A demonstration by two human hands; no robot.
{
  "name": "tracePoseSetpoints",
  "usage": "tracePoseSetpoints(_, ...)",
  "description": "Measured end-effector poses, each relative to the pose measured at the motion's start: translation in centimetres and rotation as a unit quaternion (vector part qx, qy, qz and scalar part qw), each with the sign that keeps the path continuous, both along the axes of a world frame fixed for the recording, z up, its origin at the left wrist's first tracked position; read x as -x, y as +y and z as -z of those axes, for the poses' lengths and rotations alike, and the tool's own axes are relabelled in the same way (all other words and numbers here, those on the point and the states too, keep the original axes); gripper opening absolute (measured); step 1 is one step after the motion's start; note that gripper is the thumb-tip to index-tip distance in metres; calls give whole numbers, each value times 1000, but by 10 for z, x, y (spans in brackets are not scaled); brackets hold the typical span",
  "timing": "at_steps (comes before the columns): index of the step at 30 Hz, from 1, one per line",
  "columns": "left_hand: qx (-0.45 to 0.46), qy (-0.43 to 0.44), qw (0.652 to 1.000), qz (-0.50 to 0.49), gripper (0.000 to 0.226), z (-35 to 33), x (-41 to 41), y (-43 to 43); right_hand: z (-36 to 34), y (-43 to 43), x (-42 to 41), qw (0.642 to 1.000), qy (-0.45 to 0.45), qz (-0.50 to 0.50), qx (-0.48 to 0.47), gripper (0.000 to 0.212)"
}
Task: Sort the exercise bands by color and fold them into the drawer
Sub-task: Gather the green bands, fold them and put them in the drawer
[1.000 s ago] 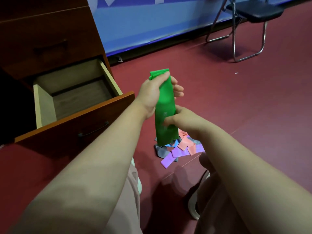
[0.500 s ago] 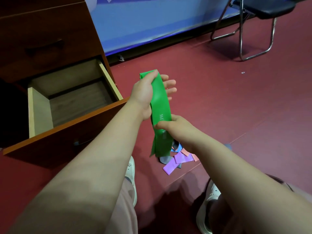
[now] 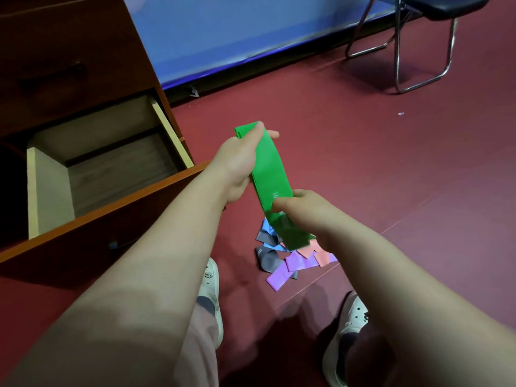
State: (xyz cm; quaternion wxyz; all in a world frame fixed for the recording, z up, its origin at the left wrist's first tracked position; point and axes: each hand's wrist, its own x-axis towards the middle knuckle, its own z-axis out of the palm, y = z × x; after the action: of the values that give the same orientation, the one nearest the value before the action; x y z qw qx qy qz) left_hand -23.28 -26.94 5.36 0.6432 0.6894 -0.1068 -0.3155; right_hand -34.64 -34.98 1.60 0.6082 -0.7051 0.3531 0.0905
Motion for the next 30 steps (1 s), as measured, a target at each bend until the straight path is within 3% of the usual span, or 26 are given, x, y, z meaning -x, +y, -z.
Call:
tracePoseSetpoints(6, 36, -38, 998, 40, 27, 1, 9, -8, 5, -5, -1, 1000, -7, 16, 4, 30)
tracePoseSetpoints(10, 30, -72, 995, 66, 19, 2, 15, -13, -2, -10, -1, 995, -94, 37, 6, 27)
tracePoseSetpoints(13, 34, -84, 995, 38, 18, 1, 16, -18, -11, -11, 0, 989, -144, 33, -10, 26)
tracePoseSetpoints(21, 47, -69, 996, -15, 16, 4, 14, -23, -12, -11, -3, 986, -161, 34, 21, 20)
tracePoseSetpoints(26, 41, -83, 996, -20, 22, 4, 16, -21, -11, -10, -5, 982, -180, 46, 17, 30)
tracePoseSetpoints(30, 36, -99, 992, -69, 14, 3, 14, -19, -14, -10, -8, 982, -182, 53, -2, 33)
